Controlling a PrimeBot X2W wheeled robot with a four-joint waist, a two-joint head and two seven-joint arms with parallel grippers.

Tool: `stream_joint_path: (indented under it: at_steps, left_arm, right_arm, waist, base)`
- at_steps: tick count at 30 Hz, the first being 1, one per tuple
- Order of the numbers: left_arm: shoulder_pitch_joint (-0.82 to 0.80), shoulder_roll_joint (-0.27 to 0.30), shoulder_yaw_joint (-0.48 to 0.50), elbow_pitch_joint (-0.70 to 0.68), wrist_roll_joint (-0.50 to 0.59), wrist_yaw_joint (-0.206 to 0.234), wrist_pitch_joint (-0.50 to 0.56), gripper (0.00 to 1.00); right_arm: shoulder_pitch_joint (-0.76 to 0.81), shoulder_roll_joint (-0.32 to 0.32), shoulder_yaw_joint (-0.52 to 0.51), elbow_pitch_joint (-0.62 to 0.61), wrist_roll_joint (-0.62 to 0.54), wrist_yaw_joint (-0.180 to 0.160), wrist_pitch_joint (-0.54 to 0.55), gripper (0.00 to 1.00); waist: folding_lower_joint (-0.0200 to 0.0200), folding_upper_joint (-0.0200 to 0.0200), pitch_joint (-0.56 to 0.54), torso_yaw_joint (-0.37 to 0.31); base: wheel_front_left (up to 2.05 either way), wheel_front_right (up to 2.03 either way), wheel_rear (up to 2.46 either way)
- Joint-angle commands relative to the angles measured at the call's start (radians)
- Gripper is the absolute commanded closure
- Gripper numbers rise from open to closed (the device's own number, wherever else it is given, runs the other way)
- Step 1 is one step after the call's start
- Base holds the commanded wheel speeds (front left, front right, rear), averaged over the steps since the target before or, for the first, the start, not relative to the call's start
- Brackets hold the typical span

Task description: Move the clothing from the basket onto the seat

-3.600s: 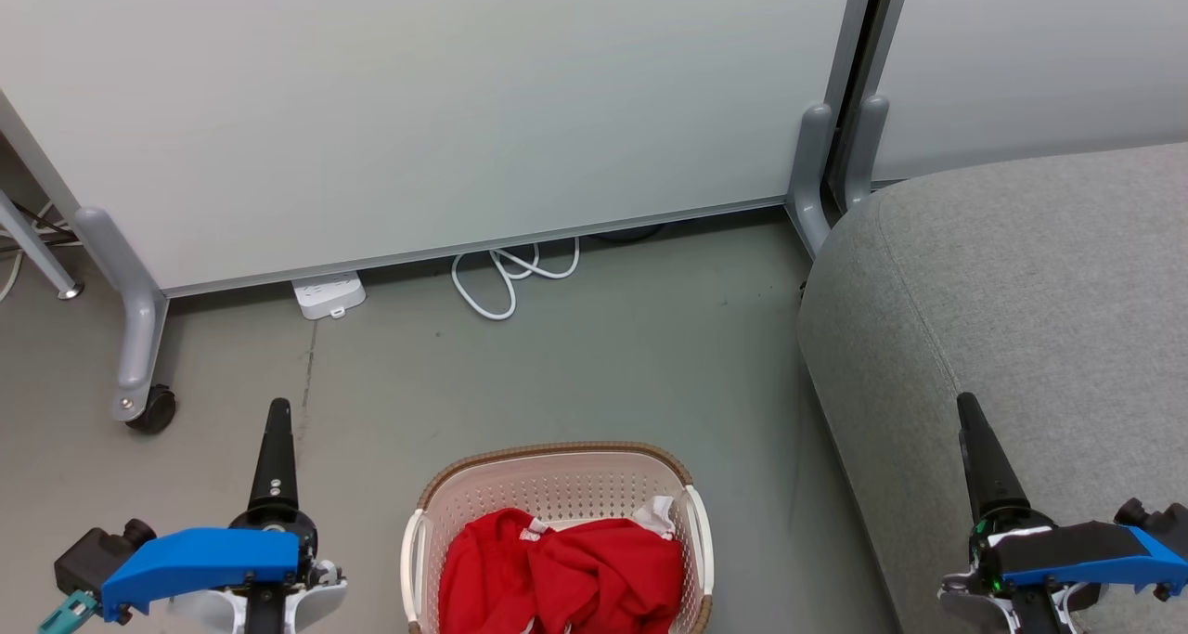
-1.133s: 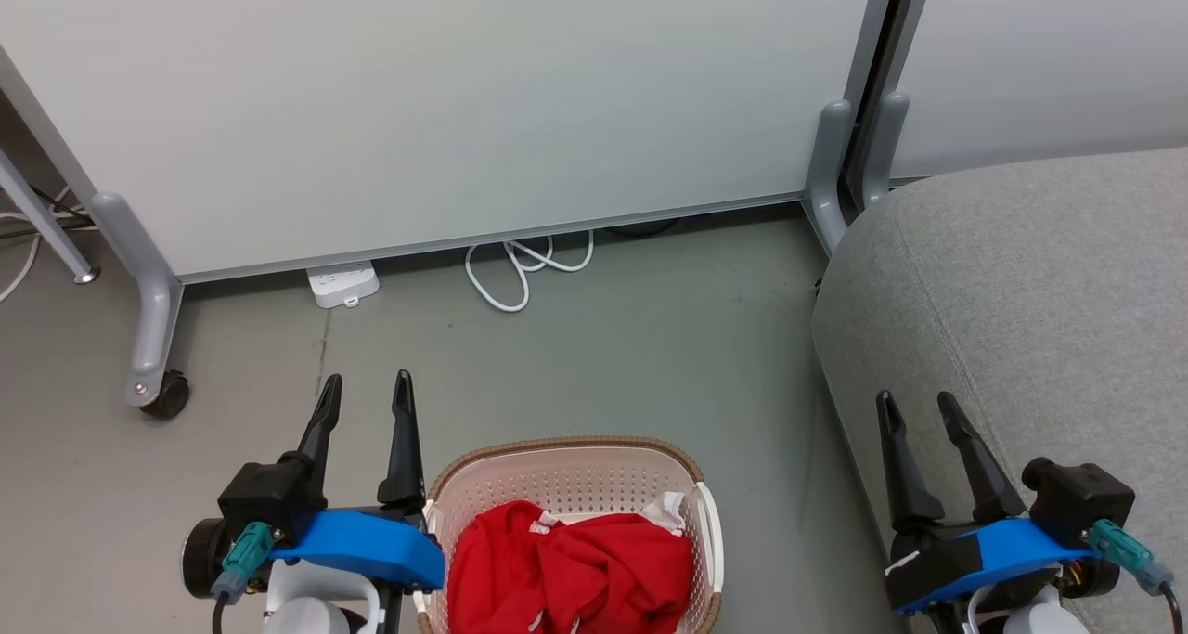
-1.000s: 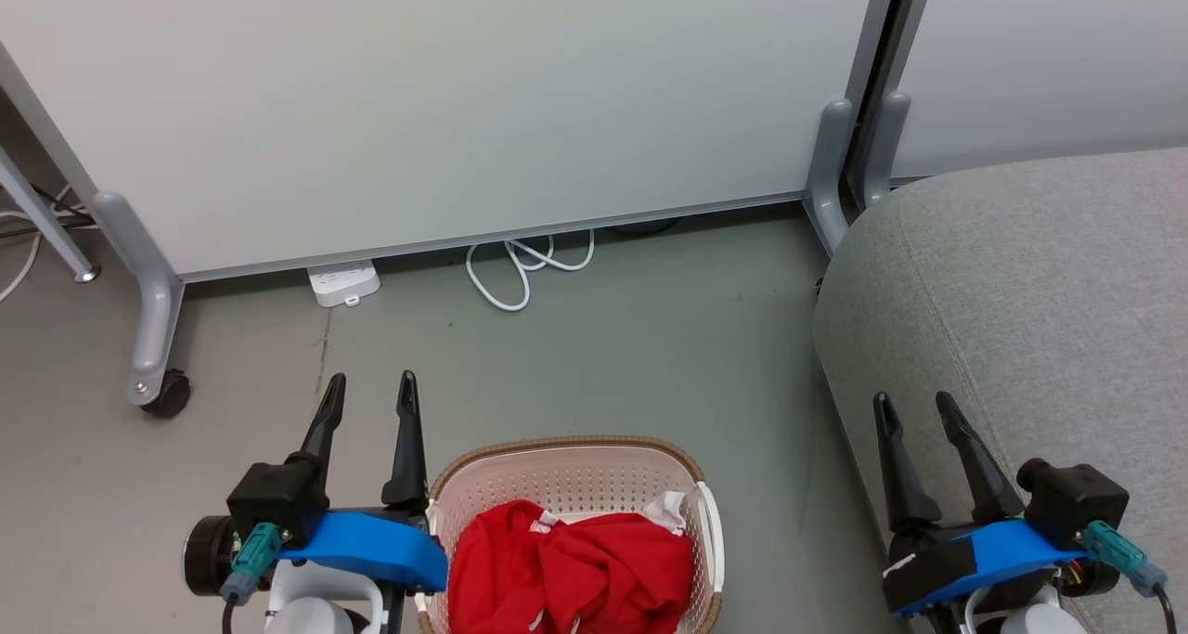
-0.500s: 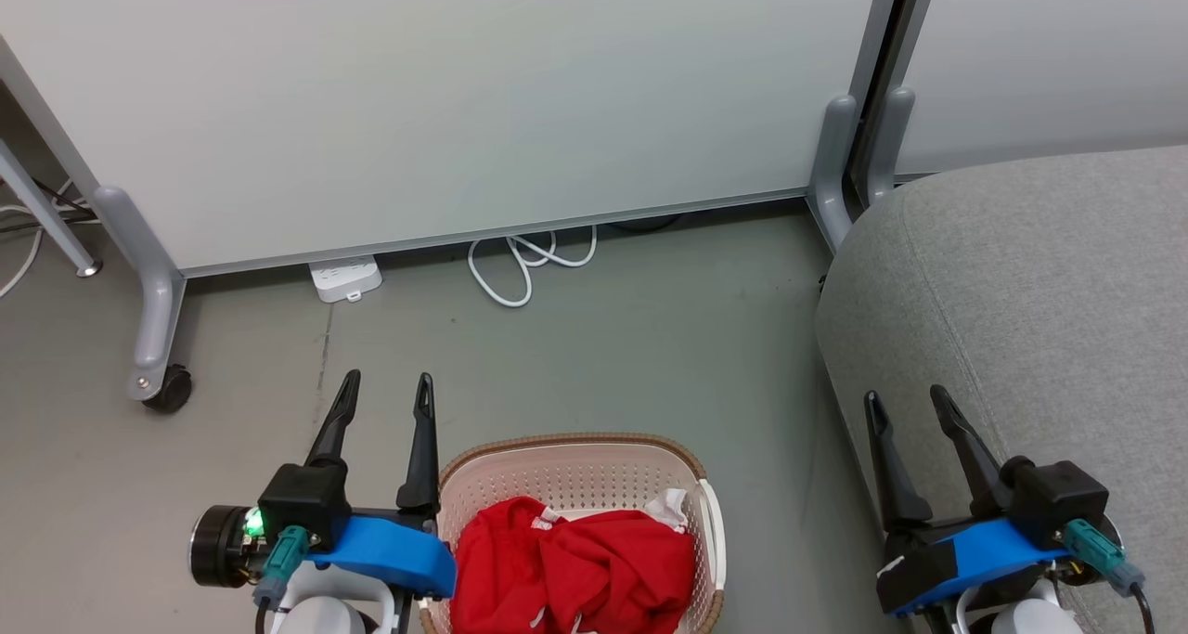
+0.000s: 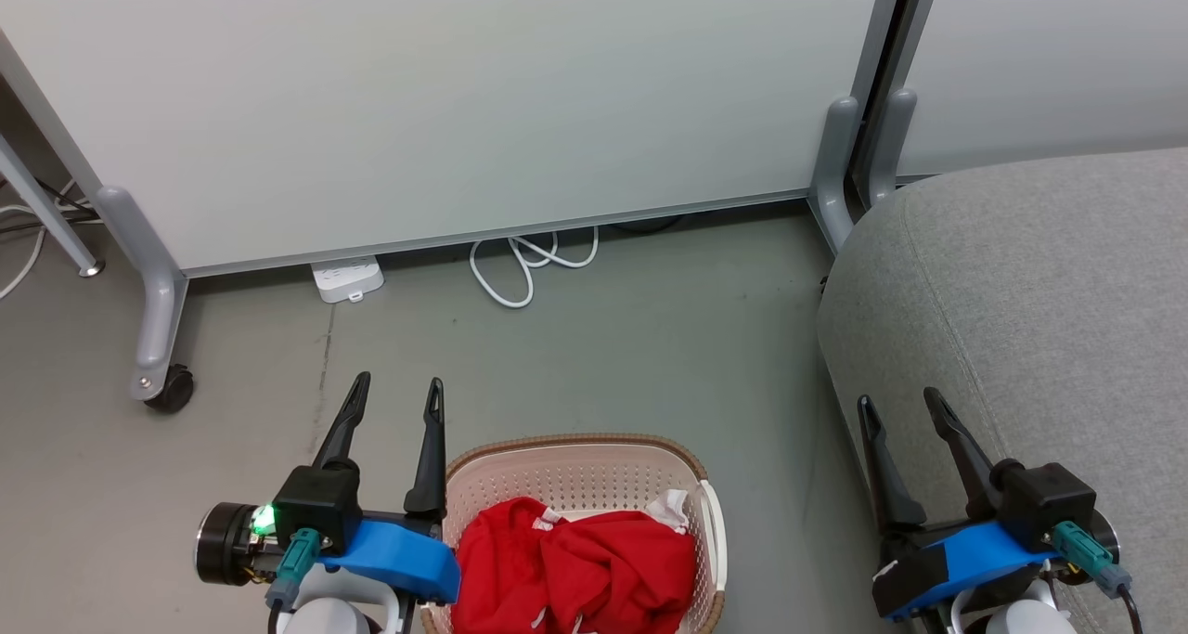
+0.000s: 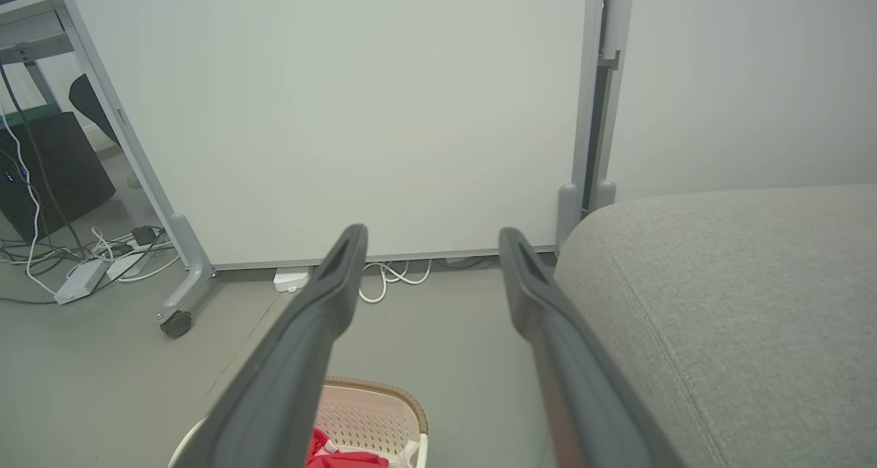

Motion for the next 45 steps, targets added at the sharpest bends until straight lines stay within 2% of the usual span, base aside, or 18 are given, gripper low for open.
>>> stream_joint_path:
  at_steps: [1, 9, 15, 24, 30, 36, 45]
  left_arm:
    - [-0.009, 0.002, 0.003, 0.001, 0.003, -0.001, -0.005, 0.0]
    - [-0.015, 0.002, -0.003, 0.015, 0.003, -0.005, -0.005, 0.0]
    - [-0.073, 0.006, -0.026, 0.068, 0.038, -0.033, -0.005, 0.0]
    - [-0.212, 0.053, -0.103, 0.232, 0.079, -0.073, -0.004, 0.0]
    - [-0.319, 0.09, -0.173, 0.37, 0.08, -0.081, -0.004, 0.0]
    - [-0.426, 0.134, -0.317, 0.529, 0.063, -0.08, -0.004, 0.0]
    - [-0.548, 0.17, -0.569, 0.724, 0.011, -0.08, -0.004, 0.0]
  right_arm:
    - [-0.011, -0.006, 0.0, 0.002, -0.002, 0.0, -0.004, 0.0]
    - [-0.008, -0.006, -0.001, 0.006, -0.002, 0.0, -0.004, 0.0]
    - [-0.029, -0.006, 0.01, 0.0, -0.006, 0.0, -0.004, 0.0]
    - [-0.082, -0.006, 0.011, -0.016, -0.01, 0.0, -0.004, 0.0]
    - [-0.134, -0.006, 0.008, -0.026, -0.003, 0.0, -0.004, 0.0]
    - [-0.194, -0.005, 0.017, -0.046, 0.004, 0.0, -0.004, 0.0]
    - [-0.266, -0.005, 0.028, -0.073, 0.013, 0.0, -0.004, 0.0]
  waist:
    - [0.0, -0.0001, 0.0, 0.0]
    - [0.0, -0.0001, -0.002, 0.004]
    - [0.0, -0.0001, 0.027, -0.003]
    - [0.0, -0.0001, 0.142, -0.06]
    - [0.0, -0.0001, 0.243, -0.105]
    - [0.0, -0.0001, 0.354, -0.153]
    - [0.0, -0.0001, 0.481, -0.195]
  base:
    - [0.0, 0.0, 0.0]
    - [0.0, 0.0, 0.0]
    - [0.0, 0.0, 0.0]
    - [0.0, 0.0, 0.0]
    - [0.0, 0.0, 0.0]
    - [0.0, 0.0, 0.0]
    - [0.0, 0.0, 0.0]
